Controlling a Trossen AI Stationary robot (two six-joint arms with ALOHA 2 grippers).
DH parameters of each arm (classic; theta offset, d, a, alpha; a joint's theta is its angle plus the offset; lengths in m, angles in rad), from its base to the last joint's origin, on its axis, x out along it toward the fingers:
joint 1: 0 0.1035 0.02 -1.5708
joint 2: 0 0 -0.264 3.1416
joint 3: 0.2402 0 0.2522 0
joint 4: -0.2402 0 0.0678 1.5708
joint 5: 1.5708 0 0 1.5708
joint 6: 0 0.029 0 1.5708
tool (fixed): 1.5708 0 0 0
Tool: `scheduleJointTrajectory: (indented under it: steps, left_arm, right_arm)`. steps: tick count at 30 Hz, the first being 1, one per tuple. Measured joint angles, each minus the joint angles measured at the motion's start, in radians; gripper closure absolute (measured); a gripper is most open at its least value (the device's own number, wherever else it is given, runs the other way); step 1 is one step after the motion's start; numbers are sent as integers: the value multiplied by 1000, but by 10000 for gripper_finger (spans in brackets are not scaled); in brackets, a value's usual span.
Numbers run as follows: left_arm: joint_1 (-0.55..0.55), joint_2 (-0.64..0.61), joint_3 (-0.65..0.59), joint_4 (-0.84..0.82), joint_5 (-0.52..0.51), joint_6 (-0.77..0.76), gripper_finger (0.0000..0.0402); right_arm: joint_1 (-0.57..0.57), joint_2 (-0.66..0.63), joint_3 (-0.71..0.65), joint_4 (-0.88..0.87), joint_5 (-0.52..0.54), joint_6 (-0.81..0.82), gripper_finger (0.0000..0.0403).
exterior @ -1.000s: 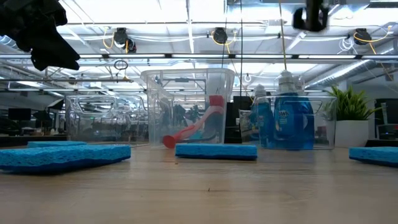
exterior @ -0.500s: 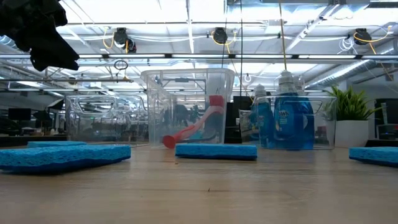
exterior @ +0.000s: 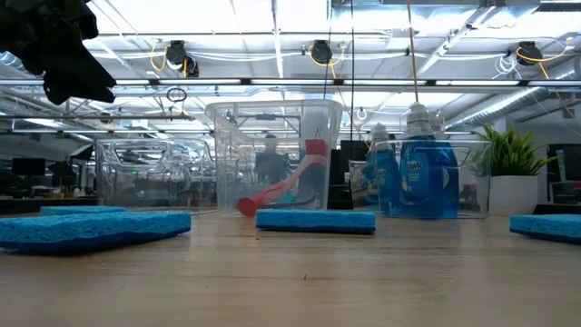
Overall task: Pick & Place Kitchen Sink Supplies
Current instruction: Put the light green toilet brush into the middle transparent bin
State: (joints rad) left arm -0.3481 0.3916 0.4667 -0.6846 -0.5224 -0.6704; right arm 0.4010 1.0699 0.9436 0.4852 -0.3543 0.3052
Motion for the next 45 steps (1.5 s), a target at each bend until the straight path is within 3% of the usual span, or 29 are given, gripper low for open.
scheduleJointTrajectory:
  steps: [3, 7, 11, 20, 32, 45]
  left_arm:
    - [0, 0, 0, 0, 0, 6, 215]
    - [0, 0, 0, 0, 0, 9, 215]
    - [0, 0, 0, 0, -1, 11, 215]
    - [0, 0, 0, 0, -2, 16, 215]
    - [0, 0, 0, -1, -6, 33, 215]
    - [0, 0, 0, -1, -29, 41, 215]
  right_arm:
    - [-17, 0, 0, -46, 123, 53, 391]
    - [-67, 14, 1, -177, 387, 154, 390]
    - [-140, 50, 1, -212, 488, 212, 390]
    - [-320, 139, 1, -184, 487, 288, 390]
    - [-478, 222, 8, -39, 489, 280, 390]
    - [-588, 438, 313, -324, 493, 229, 390]
